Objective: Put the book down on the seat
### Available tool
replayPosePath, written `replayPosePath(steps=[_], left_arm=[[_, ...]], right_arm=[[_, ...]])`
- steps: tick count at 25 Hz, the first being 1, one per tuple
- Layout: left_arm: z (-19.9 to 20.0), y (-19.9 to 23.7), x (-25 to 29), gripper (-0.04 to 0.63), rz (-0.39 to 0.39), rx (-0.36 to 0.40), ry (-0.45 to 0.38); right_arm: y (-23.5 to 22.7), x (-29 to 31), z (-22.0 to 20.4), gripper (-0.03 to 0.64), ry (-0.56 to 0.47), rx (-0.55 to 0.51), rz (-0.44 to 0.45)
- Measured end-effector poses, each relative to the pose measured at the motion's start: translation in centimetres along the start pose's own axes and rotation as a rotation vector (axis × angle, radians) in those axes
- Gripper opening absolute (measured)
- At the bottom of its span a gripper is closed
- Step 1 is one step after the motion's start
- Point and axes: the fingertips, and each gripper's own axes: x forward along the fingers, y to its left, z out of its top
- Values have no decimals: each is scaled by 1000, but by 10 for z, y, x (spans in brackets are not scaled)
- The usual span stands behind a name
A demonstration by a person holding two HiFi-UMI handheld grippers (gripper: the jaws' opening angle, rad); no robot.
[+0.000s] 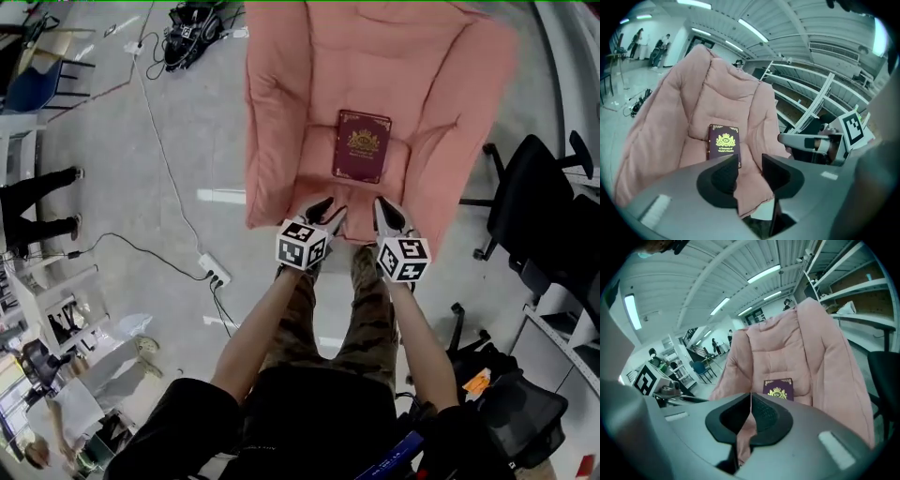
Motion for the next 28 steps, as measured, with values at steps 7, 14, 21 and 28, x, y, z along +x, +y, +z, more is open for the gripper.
replayPosePath(steps=[7, 14, 21, 28], left_arm=[[74, -46, -62, 106, 13, 113, -66], [141, -102, -117, 80, -16, 226, -167], [181, -141, -161, 51, -6, 296, -295], [235, -148, -184, 43, 28, 345, -421]], right_arm=[[51, -77, 98, 14, -177, -80, -1], [109, -129, 161, 14, -239, -53, 187], [133, -160, 194, 14, -256, -96, 241], [163, -177, 252, 14, -360, -306, 234]])
